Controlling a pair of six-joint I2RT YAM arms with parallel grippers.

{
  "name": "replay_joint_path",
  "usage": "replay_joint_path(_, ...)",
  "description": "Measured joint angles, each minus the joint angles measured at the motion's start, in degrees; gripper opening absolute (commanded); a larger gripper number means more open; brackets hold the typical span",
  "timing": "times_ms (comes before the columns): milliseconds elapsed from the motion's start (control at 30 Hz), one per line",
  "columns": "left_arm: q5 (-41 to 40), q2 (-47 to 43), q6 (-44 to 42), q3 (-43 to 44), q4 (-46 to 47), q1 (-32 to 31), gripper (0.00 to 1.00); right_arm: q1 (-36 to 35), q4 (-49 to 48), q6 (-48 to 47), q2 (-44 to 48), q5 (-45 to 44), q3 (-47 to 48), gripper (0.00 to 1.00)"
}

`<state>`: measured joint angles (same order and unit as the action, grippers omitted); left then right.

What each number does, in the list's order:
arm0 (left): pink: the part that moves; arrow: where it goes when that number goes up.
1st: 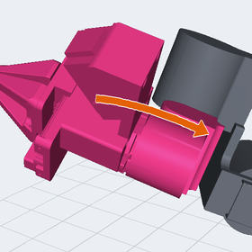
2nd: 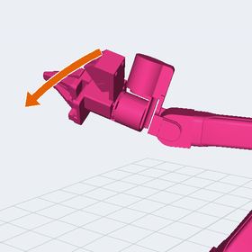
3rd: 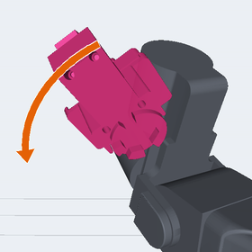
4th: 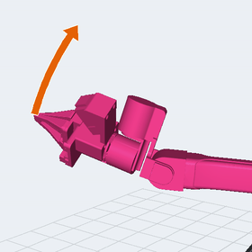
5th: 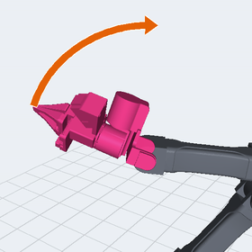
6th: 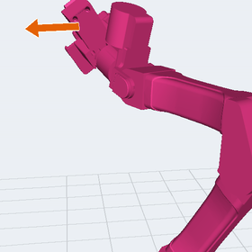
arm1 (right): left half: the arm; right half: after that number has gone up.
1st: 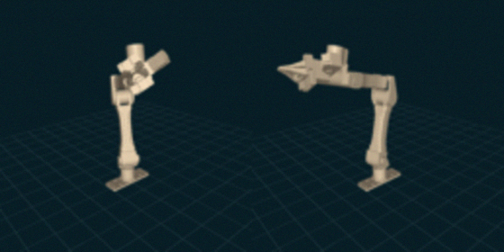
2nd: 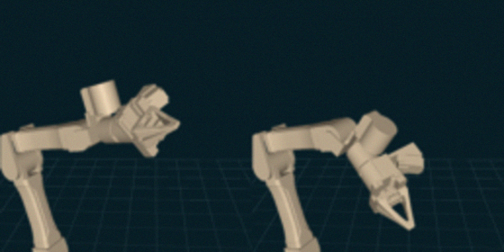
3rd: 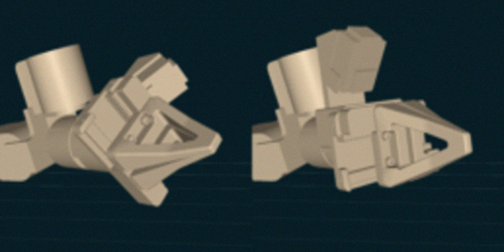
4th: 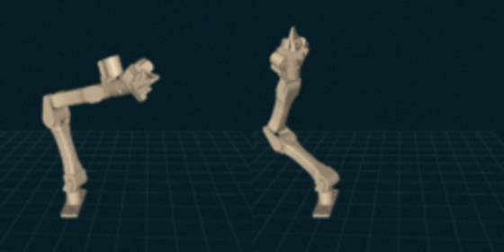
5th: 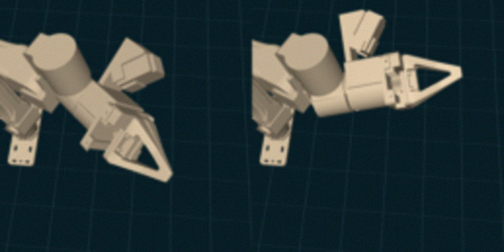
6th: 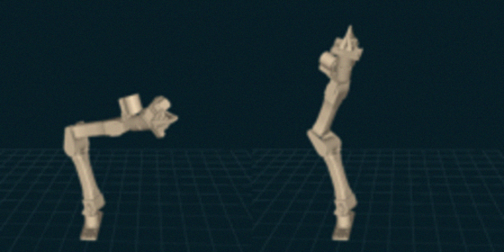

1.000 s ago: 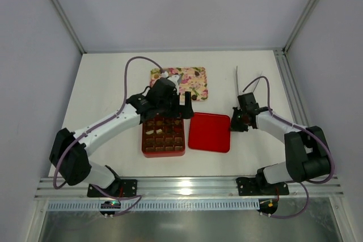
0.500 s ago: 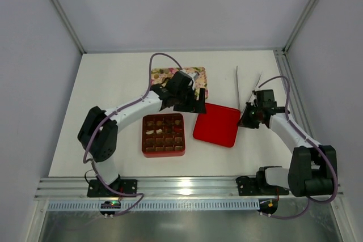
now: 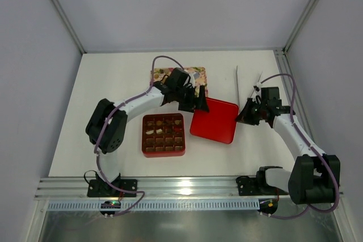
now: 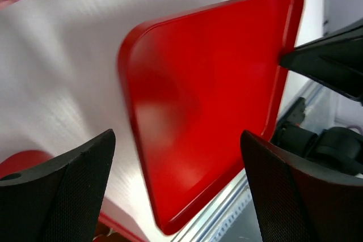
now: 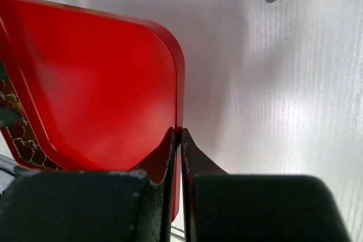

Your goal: Pack the chocolate

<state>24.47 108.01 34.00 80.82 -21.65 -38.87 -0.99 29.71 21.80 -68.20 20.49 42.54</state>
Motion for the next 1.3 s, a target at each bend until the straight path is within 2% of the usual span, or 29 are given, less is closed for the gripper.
replay_joint_path(200,8.22,0.31,5.79,-3.58,9.25,-0.09,0.70,0.00,-0.20,1.36,0.13,3.69,0.04,0.04)
replay_joint_path(300,10.51,0.31,8.48,-5.40,12.17,-0.09,0.54,0.00,-0.57,2.05,0.46,4.85,0.04,0.04)
replay_joint_path(433,12.63,0.22,11.85,-7.13,15.19,-0.09,0.19,0.00,-1.40,2.60,1.16,5.70,0.04,0.05)
replay_joint_path(467,13.49,0.15,12.44,-7.32,15.85,-0.02,0.11,0.02,-1.40,2.62,1.51,5.60,0.02,0.10)
replay_joint_path(500,14.43,-0.07,13.38,-7.34,16.59,0.02,0.00,0.11,-1.38,2.73,1.75,5.62,-0.07,0.24)
replay_joint_path(600,14.75,-1.20,14.78,-7.52,17.35,0.02,0.00,0.22,-2.08,3.34,2.82,5.86,-0.07,0.54)
replay_joint_path(733,14.80,-1.90,17.07,-7.61,16.74,0.52,0.00,-3.61,-2.01,1.92,6.93,0.28,0.09,0.68)
replay_joint_path(1067,17.99,-3.13,22.60,-7.52,7.28,7.69,0.00,-45.46,-3.13,-7.63,22.14,-30.97,2.99,0.71)
replay_joint_path(1167,19.91,-3.67,24.61,-7.54,6.19,9.53,0.00,-57.35,-3.06,-11.32,21.59,-40.65,3.13,0.71)
replay_joint_path(1300,22.01,-4.15,27.15,-7.54,5.35,10.62,0.00,-69.96,-2.84,-15.96,15.21,-54.03,4.68,0.73)
